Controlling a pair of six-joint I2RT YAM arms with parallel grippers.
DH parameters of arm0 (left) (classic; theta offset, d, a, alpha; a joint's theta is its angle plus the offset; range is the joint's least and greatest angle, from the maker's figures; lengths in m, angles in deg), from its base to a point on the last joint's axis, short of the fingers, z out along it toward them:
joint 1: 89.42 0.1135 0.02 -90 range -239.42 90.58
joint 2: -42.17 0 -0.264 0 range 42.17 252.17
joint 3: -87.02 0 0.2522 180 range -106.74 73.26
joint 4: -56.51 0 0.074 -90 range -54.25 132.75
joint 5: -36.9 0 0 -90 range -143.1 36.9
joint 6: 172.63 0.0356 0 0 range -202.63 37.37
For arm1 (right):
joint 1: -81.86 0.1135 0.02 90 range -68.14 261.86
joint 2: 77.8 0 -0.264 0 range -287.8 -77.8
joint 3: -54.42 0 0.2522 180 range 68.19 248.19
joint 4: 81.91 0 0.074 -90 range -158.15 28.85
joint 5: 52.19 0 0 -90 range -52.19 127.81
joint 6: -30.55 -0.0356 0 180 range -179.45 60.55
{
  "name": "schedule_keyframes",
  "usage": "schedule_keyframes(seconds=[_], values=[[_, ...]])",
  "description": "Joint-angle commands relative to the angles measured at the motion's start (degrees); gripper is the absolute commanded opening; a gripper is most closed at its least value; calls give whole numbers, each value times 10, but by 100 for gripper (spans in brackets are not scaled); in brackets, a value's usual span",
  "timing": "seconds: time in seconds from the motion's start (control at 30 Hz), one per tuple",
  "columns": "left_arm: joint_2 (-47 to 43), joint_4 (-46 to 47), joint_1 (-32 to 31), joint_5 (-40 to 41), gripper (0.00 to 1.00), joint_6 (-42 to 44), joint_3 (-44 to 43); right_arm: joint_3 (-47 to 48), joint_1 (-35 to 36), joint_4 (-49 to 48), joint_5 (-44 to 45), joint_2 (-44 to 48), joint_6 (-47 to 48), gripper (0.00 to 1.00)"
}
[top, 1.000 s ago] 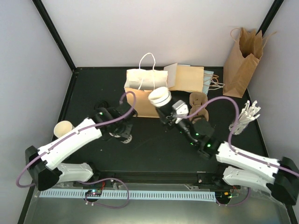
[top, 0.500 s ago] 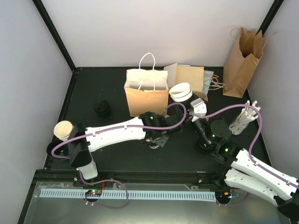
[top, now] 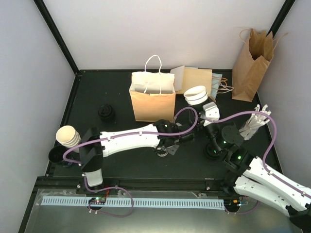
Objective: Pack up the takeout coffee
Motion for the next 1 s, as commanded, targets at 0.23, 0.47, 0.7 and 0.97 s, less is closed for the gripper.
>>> schedule_keyframes(seconds=[0.23,0.47,0.7,0.97], values=[[44,-13,-24,63,4,-24,-8,59,-77,23,36,24,-9,83],[42,0,-25,35,21,-12,-7,61,-88,34,29,35,-12,82],[16,-16,-24,30,48,-9,-29,69,-88,41,17,38,-11,83],[-55,-59,-24,42,61,-9,-87,81,-88,52,6,37,-9,83]])
